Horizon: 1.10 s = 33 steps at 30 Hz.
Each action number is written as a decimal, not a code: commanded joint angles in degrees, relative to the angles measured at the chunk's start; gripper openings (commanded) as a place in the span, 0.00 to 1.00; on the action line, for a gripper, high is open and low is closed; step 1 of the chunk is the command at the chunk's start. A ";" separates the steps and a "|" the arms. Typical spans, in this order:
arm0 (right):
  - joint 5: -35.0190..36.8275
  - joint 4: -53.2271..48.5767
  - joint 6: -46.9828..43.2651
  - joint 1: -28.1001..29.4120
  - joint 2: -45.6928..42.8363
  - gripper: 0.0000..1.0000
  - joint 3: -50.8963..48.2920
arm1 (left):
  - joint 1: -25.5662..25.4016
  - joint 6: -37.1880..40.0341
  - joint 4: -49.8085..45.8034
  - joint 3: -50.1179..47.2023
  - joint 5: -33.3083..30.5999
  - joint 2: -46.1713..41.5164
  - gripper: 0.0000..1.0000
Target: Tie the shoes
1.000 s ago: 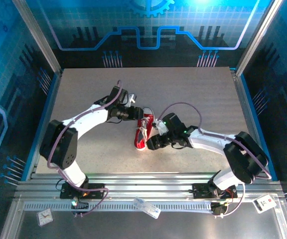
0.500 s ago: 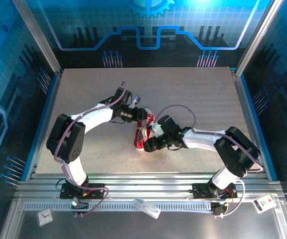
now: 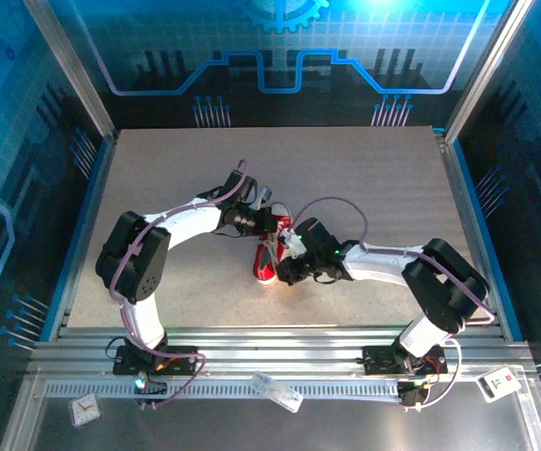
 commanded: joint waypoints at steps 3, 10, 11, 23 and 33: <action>1.34 -3.36 -1.85 -0.96 -4.63 0.00 -0.64 | -0.26 2.67 -2.35 -1.37 -1.16 -3.96 0.01; 0.63 -10.47 -5.29 -3.00 -6.39 0.00 0.16 | 0.44 3.48 -0.32 -3.75 -0.82 -5.44 0.00; 0.37 -11.52 -5.97 -3.50 -6.15 0.00 0.46 | 0.53 3.45 0.27 -4.25 -0.56 -5.45 0.00; -2.51 -17.08 -10.04 -8.27 -4.18 0.00 2.19 | 5.58 1.13 8.86 -13.59 1.43 -7.06 0.00; -6.57 -15.76 -11.21 -9.40 -0.67 0.00 2.54 | 6.42 1.21 10.05 -14.12 1.96 -6.44 0.00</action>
